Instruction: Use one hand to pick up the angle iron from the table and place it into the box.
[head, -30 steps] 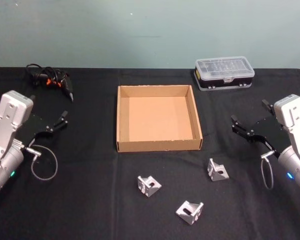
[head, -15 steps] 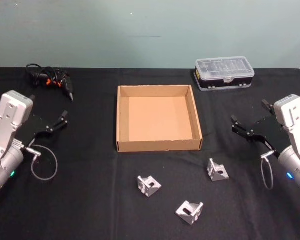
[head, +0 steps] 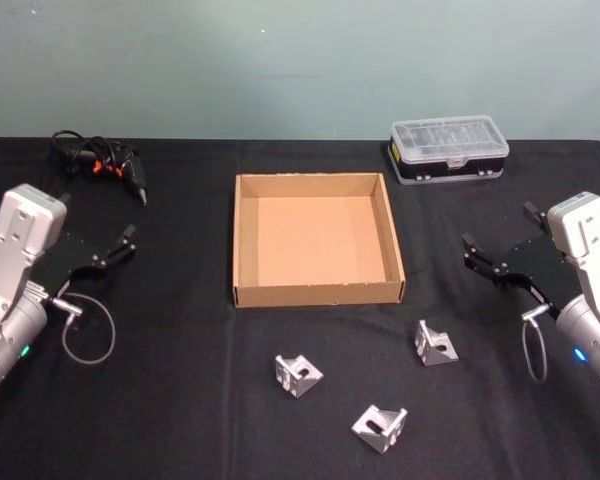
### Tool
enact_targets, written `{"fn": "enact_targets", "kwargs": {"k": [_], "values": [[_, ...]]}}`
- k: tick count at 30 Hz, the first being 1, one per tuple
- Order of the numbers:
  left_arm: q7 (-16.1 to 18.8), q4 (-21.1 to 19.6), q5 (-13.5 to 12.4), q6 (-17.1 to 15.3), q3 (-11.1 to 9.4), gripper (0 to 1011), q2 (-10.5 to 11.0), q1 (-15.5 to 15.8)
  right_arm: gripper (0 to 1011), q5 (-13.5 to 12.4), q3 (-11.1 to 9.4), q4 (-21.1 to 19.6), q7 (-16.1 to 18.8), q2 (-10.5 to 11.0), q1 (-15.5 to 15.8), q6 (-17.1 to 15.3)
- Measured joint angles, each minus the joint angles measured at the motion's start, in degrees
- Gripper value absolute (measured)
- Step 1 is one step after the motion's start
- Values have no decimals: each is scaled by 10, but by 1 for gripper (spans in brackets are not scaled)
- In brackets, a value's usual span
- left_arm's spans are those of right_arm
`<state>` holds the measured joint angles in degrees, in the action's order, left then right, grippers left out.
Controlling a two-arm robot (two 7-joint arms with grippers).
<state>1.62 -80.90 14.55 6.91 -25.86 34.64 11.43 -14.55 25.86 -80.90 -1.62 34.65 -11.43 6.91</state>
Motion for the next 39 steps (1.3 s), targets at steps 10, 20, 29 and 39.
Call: {"fn": "enact_targets", "kwargs": {"k": [10, 20, 29, 39], "values": [[0, 0, 0, 0, 0, 1000, 0, 0, 1004, 0, 0, 0, 0, 0, 0, 0], [0, 0, 0, 0, 0, 1000, 0, 0, 1004, 0, 0, 0, 0, 0, 0, 0], [0, 0, 0, 0, 0, 1000, 0, 0, 1004, 0, 0, 0, 0, 0, 0, 0], [0, 0, 0, 0, 0, 1000, 0, 0, 1004, -3, -5, -5, 4, 0, 3, -1]]}}
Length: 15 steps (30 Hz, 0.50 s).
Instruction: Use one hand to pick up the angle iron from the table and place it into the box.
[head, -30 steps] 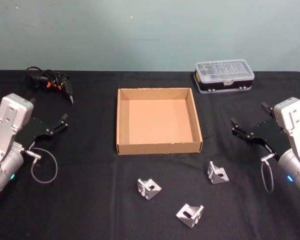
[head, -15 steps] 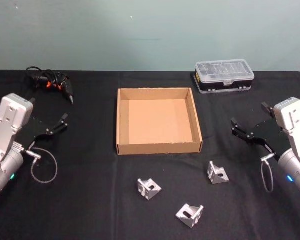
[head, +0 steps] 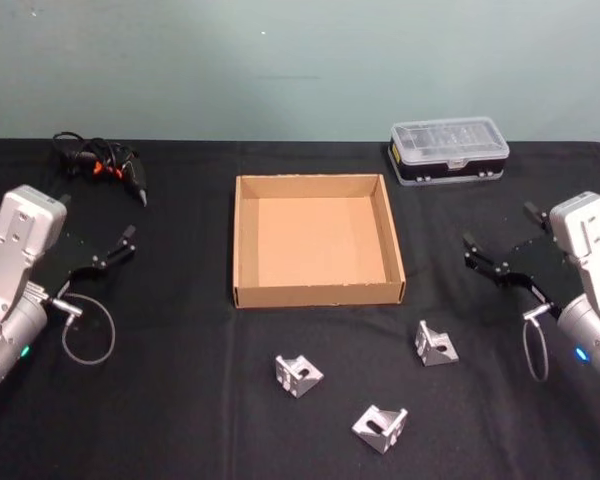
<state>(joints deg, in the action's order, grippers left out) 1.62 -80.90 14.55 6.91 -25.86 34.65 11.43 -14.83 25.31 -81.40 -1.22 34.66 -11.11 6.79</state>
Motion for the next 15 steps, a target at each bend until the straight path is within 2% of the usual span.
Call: {"fn": "enact_targets", "kwargs": {"k": [8, 15], "values": [[0, 0, 0, 0, 0, 1000, 0, 0, 1004, -25, -27, -44, 24, 11, 25, -23], [0, 0, 0, 0, 0, 1000, 0, 0, 1004, -59, -58, -114, 50, 39, 59, -74]]}}
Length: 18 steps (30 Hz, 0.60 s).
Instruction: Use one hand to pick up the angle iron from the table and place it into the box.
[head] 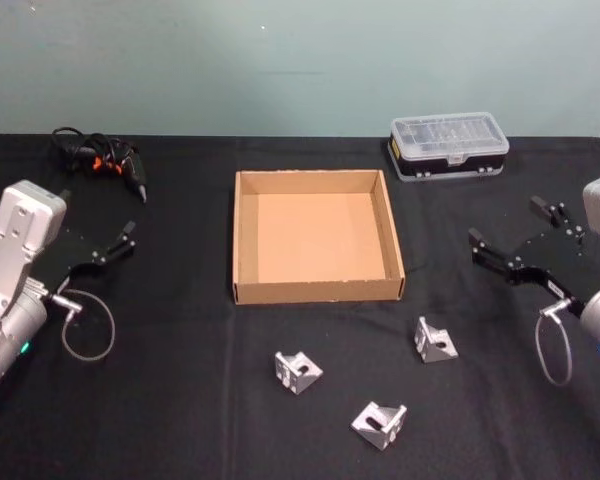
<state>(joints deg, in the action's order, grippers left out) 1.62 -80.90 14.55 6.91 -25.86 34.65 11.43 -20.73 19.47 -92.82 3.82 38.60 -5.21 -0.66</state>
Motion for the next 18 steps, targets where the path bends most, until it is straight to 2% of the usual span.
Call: {"fn": "enact_targets", "kwargs": {"k": [3, 4, 5, 9, 11, 14, 18], "values": [[0, 0, 0, 0, 0, 1000, 0, 0, 1004, -12, -11, -22, 8, 10, 10, -23], [0, 0, 0, 0, 0, 1000, 0, 0, 1004, -20, -18, -35, 14, 16, 16, -40], [0, 0, 0, 0, 0, 1000, 0, 0, 1004, -20, -18, -35, 14, 16, 16, -40], [0, 0, 0, 0, 0, 1000, 0, 0, 1004, -56, -46, -81, 35, 36, 31, -105], [0, 0, 0, 0, 0, 1000, 0, 0, 1004, -61, -49, -87, 38, 38, 33, -115], [0, 0, 0, 0, 0, 1000, 0, 0, 1004, -85, -64, -114, 53, 48, 41, -161], [0, 0, 0, 0, 0, 1000, 0, 0, 1004, -100, -73, -134, 63, 52, 48, -198]]}}
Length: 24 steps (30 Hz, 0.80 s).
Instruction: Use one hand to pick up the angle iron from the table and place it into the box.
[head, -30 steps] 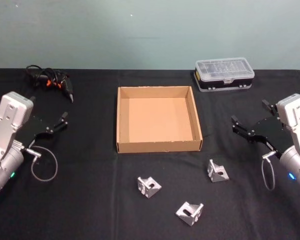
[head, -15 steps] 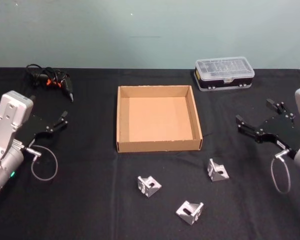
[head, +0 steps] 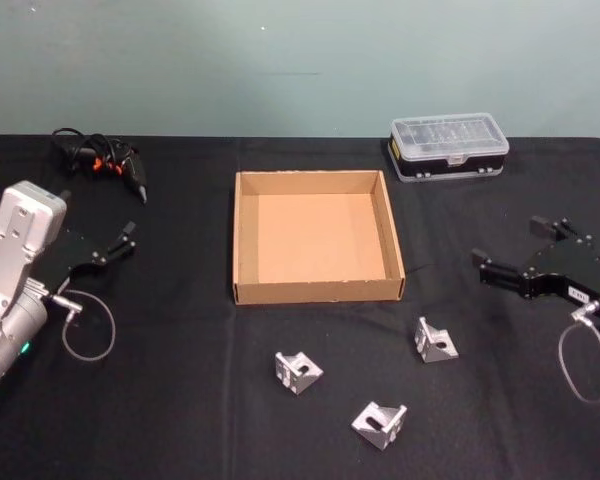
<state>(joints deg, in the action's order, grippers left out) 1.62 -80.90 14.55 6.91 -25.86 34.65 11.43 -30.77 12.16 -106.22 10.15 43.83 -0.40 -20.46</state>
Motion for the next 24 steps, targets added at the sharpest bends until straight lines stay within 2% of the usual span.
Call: {"fn": "enact_targets", "kwargs": {"k": [7, 15, 22, 24], "values": [[0, 0, 0, 0, 0, 1000, 0, 0, 1004, -20, -1, -29, 14, -3, 9, -61], [0, 0, 0, 0, 0, 1000, 0, 0, 1004, -22, 18, -45, 14, -17, 8, -124], [0, 0, 0, 0, 0, 1000, 0, 0, 1004, -17, 34, -43, -1, -40, -2, -189], [0, 0, 0, 0, 0, 1000, 0, 0, 1004, -16, 38, -37, -13, -54, -8, -215]]}}
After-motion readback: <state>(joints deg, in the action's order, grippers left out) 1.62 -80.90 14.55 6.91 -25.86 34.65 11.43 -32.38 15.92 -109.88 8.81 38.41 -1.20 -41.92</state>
